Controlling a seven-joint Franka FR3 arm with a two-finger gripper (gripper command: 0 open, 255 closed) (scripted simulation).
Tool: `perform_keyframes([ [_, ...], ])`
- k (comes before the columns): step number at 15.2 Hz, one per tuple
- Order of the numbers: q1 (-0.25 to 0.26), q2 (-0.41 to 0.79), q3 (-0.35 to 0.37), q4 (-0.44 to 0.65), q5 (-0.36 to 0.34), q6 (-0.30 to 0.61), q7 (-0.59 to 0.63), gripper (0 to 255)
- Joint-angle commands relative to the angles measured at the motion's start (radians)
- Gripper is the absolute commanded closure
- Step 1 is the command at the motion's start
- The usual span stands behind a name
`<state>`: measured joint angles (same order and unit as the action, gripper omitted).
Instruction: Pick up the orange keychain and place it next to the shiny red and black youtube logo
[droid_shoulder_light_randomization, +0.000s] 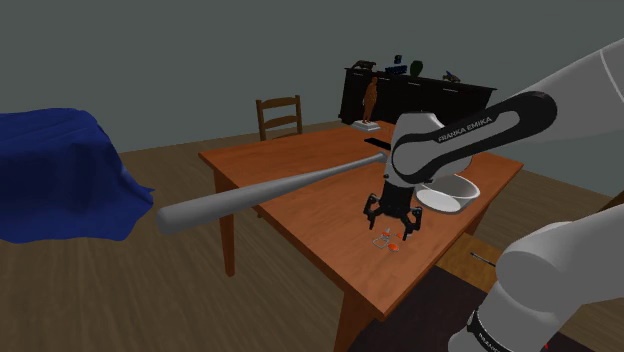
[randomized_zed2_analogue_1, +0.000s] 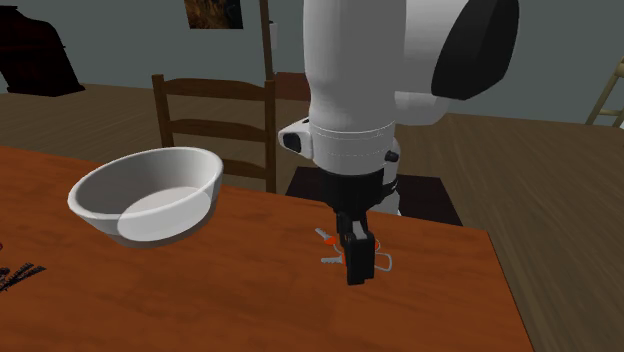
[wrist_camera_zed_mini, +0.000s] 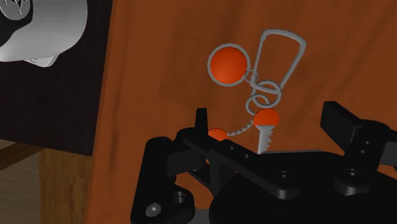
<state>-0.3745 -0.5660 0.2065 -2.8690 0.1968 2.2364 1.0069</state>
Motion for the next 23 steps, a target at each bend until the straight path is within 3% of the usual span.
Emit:
perform_keyframes([
  [1, 0.0, 0.004, 0.0, 0.0, 0.0, 0.005, 0.0, 0],
  [5, 0.0, 0.004, 0.0, 0.0, 0.0, 0.004, 0.0, 0],
  [6, 0.0, 0.004, 0.0, 0.0, 0.0, 0.004, 0.0, 255],
  [15, 0.0, 0.004, 0.0, 0.0, 0.0, 0.005, 0.0, 255],
  [23, -0.003, -0.08, -0.015, 0.062, -0.015, -0.142, 0.006, 255],
])
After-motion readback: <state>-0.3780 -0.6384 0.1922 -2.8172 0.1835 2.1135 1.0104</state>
